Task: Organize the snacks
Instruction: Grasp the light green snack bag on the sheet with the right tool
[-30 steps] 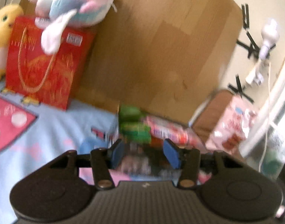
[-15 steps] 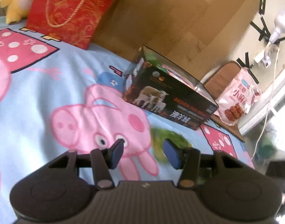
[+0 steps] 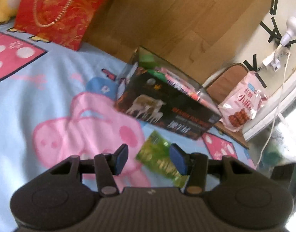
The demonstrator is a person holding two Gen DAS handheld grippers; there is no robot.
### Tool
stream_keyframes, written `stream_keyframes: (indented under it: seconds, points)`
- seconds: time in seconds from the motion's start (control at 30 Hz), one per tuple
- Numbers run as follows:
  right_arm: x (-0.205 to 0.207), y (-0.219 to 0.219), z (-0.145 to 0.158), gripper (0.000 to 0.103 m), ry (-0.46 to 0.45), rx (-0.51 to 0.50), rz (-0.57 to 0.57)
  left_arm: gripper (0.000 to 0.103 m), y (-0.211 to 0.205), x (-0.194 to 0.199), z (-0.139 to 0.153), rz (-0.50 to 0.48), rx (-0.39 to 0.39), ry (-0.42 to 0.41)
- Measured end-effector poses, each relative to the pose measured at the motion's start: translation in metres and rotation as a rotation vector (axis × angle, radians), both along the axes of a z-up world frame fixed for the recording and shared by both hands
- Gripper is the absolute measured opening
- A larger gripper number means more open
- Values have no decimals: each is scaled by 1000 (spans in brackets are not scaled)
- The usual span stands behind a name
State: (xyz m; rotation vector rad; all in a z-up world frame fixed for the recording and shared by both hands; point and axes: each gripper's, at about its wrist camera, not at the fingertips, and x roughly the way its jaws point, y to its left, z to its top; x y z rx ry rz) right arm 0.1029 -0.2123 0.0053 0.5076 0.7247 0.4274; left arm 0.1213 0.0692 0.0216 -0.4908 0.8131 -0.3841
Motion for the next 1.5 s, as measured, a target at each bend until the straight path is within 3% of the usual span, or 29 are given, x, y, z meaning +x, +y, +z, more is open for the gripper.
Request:
stream_keyframes:
  seconds: [0.17, 0.33, 0.4, 0.5, 0.6, 0.67, 0.9, 0.97, 1.17, 1.5]
  points:
    - [-5, 28, 2, 42, -41, -144, 99, 48, -19, 17, -5, -15, 53, -1]
    - [-5, 63, 4, 58, -126, -328, 205, 50, -17, 18, -16, 5, 89, 18]
    - [-4, 76, 3, 59, -164, -410, 235, 50, -14, 19, -18, 2, 92, 19]
    - [-7, 86, 0, 55, -221, -492, 260, 50, -11, 18, -17, 1, 112, 11]
    - [-10, 83, -1, 38, -251, -489, 256, 50, -8, 18, -18, -17, 90, 17]
    - [-7, 78, -2, 25, -252, -448, 254, 54, -6, 18, -19, -34, 49, 33]
    - [3, 63, -1, 25, -204, -323, 242, 66, -5, 22, -21, -42, -41, 67]
    - [6, 51, -2, 25, -157, -230, 238, 67, -4, 21, -21, -41, -55, 72]
    - [20, 21, -11, 27, -15, 11, 208, 67, -1, 18, -22, -33, -72, 88]
    - [32, -13, -24, 34, 97, 270, 173, 67, -10, 16, -19, -12, -37, 103]
